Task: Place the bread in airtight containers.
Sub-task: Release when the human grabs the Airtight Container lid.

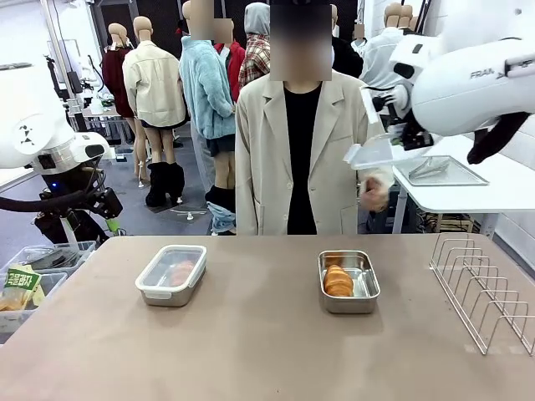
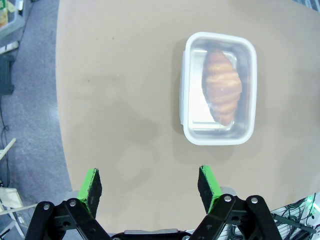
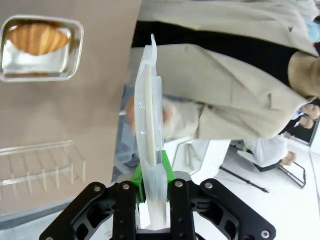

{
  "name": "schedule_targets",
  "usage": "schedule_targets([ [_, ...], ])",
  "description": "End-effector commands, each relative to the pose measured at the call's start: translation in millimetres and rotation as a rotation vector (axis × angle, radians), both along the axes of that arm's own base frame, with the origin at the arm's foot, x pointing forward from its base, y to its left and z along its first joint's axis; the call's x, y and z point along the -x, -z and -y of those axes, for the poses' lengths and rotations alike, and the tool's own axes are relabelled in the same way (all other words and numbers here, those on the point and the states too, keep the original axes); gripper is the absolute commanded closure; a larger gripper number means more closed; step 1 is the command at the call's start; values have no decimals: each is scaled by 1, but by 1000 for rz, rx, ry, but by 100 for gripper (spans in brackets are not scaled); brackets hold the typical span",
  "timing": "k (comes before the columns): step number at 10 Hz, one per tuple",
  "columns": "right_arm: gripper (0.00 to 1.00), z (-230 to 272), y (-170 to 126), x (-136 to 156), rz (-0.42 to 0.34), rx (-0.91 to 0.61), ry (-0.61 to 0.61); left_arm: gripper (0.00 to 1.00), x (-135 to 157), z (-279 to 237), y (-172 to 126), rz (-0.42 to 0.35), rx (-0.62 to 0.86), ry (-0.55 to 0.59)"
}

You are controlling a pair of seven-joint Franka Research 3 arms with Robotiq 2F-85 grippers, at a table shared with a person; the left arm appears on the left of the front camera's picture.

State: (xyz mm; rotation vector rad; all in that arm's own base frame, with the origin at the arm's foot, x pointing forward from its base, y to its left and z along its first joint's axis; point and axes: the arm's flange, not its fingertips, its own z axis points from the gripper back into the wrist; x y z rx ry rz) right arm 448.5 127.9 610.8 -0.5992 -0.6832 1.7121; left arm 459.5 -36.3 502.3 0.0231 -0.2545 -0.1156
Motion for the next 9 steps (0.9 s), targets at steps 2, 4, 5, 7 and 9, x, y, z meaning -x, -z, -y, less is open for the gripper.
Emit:
schedule_targets([
  [2,100,-37,6,-45,-23,-58,12,0,0,-1,0,2,-5,-11],
  [4,100,-53,12,-65,-56,-50,33,0,0,-1,0,2,-5,-11],
  [5,100,-58,14,-68,-59,-36,46,0,0,-1,0,2,-5,-11],
  [7,100,-62,12,-72,-73,-18,63,0,0,-1,0,2,-5,-11],
  [9,75,-60,8,-69,-102,-20,84,0,0,-1,0,2,-5,-11],
])
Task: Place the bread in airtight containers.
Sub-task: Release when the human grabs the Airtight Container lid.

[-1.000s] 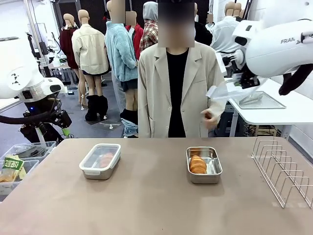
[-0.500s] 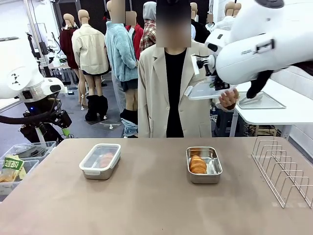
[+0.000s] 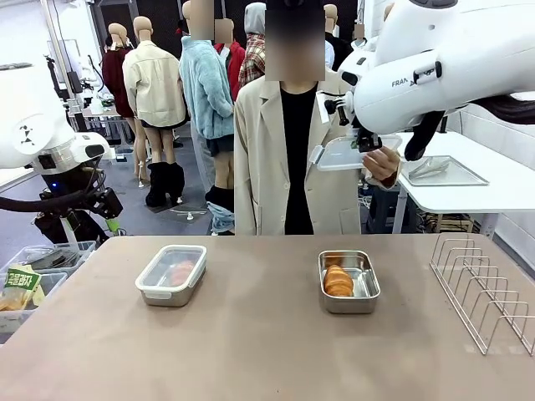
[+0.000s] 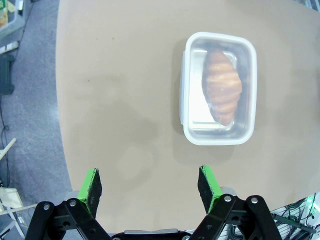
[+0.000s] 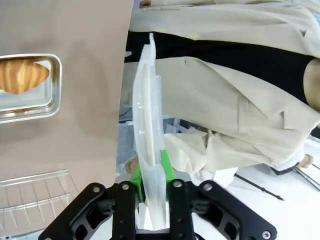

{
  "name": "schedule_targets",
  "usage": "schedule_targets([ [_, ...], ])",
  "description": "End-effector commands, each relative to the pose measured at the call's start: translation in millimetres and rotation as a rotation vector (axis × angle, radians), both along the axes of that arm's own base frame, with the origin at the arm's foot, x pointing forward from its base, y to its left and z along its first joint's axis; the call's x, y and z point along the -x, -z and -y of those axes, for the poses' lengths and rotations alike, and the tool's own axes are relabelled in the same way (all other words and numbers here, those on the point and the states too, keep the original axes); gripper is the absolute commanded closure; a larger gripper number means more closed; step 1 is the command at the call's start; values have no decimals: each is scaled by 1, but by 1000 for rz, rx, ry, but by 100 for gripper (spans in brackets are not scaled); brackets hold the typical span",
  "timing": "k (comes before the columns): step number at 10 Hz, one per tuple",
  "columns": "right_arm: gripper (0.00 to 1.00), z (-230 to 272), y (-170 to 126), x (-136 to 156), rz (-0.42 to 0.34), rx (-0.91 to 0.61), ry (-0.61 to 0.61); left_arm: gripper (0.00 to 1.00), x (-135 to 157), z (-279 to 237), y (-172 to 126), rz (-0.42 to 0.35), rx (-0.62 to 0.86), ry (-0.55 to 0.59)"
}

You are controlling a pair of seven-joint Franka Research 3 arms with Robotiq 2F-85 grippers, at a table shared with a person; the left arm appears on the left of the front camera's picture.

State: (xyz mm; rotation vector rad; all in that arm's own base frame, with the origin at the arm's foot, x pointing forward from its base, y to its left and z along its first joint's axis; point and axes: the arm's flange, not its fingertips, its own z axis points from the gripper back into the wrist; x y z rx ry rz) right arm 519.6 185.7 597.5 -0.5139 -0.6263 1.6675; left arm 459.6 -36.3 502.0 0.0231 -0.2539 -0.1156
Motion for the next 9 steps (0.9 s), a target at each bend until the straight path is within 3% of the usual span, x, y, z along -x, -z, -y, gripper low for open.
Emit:
schedule_targets([
  [1,55,-1,-9,5,-43,14,45,0,0,-1,-1,3,-5,-11],
  [2,36,4,-15,9,-66,22,52,0,0,-1,-1,3,-5,-11],
  [4,0,39,-40,31,-210,-8,18,0,0,-1,-1,3,-5,-11],
  [6,0,81,-41,53,-265,-33,57,0,0,-1,-1,3,-5,-11],
  [7,0,106,-36,63,-338,-48,86,0,0,-1,-1,3,-5,-11],
  [8,0,134,-22,76,-490,-74,129,0,0,-1,-1,3,-5,-11],
  [9,0,156,-9,83,-585,-97,161,0,0,-1,-1,3,-5,-11],
])
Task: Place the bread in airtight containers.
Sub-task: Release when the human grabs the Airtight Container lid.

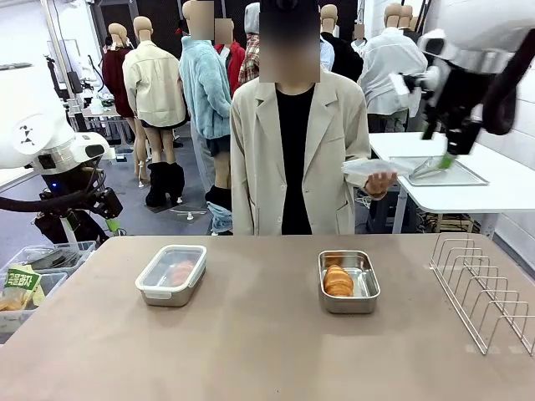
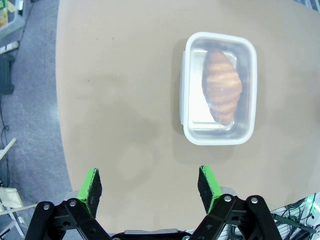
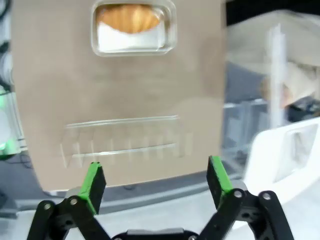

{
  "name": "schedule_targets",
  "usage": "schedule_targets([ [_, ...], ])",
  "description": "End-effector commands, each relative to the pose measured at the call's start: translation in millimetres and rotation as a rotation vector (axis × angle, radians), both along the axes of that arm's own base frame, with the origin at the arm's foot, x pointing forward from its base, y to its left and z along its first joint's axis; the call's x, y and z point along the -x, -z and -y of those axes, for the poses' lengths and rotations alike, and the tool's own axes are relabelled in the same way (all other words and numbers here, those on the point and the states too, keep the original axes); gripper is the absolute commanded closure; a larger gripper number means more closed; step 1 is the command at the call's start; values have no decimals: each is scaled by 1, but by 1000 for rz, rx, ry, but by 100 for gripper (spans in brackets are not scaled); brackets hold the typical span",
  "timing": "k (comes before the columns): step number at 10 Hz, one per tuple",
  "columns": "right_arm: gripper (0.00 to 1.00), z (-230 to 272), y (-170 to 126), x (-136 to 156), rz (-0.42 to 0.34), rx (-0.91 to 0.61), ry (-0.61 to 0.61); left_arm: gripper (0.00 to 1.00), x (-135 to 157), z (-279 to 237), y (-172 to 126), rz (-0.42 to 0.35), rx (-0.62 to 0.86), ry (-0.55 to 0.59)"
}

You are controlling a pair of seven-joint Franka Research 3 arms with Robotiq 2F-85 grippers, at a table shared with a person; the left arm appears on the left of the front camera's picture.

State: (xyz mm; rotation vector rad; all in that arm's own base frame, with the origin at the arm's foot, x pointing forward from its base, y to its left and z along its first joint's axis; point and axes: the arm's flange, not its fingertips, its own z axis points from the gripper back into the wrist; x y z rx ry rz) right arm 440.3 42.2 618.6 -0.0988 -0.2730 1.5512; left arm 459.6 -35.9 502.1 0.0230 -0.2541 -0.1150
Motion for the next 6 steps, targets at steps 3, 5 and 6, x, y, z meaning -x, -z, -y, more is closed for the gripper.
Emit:
schedule_targets([
  [3,0,48,39,3,-216,-116,32,0,0,-1,-1,2,-5,-10],
  [5,0,56,43,-4,-268,-115,27,0,0,-1,-1,2,-5,-10],
  [6,0,51,46,-9,-309,-21,-18,0,0,-1,-1,2,-5,-10],
])
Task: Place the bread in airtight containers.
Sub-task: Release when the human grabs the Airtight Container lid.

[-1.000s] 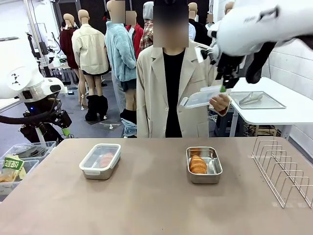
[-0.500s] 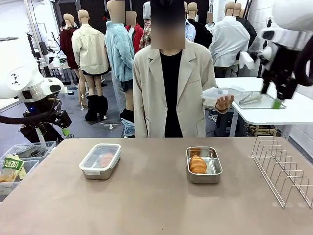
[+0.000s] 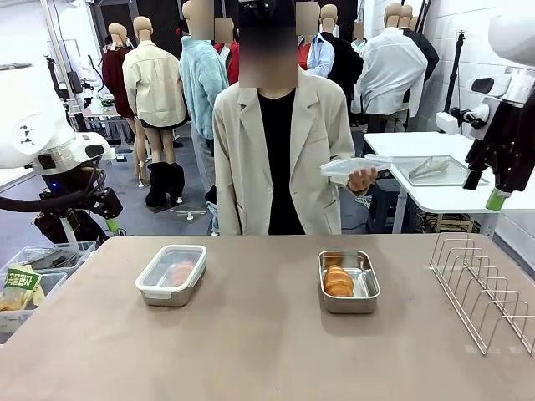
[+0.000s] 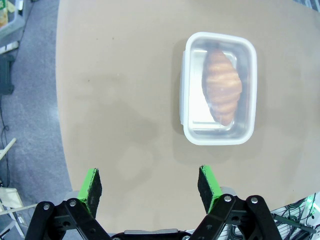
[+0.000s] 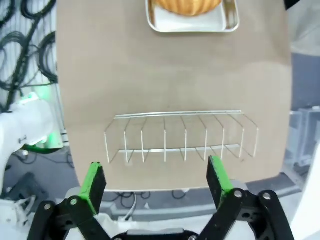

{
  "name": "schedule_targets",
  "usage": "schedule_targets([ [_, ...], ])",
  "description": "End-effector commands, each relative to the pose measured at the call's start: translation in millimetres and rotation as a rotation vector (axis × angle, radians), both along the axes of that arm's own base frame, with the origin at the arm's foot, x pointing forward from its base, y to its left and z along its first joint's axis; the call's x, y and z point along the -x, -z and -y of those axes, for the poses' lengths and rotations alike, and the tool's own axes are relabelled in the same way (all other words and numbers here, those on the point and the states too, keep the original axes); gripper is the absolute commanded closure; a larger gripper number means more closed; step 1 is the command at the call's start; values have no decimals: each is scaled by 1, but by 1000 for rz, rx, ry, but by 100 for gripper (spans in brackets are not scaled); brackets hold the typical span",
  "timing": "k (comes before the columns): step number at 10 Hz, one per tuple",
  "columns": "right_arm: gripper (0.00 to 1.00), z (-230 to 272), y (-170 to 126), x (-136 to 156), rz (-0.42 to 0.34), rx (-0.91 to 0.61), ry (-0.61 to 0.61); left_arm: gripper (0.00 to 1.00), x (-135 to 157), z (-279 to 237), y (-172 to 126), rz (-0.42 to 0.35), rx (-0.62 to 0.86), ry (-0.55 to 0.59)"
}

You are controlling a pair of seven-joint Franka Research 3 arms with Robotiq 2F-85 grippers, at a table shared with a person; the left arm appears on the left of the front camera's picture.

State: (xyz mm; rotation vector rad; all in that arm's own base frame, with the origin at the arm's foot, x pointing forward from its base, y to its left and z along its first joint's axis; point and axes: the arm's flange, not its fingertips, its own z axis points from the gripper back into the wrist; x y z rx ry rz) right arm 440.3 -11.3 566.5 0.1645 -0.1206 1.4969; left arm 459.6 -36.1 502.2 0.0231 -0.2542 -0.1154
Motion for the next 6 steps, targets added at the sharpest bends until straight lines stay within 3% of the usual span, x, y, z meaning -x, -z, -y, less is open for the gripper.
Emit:
schedule_targets([
  [1,0,2,-2,5,24,-12,20,0,0,-1,-1,2,-5,-11],
  [6,0,2,-2,5,24,-12,20,0,0,-1,-1,2,-5,-11],
])
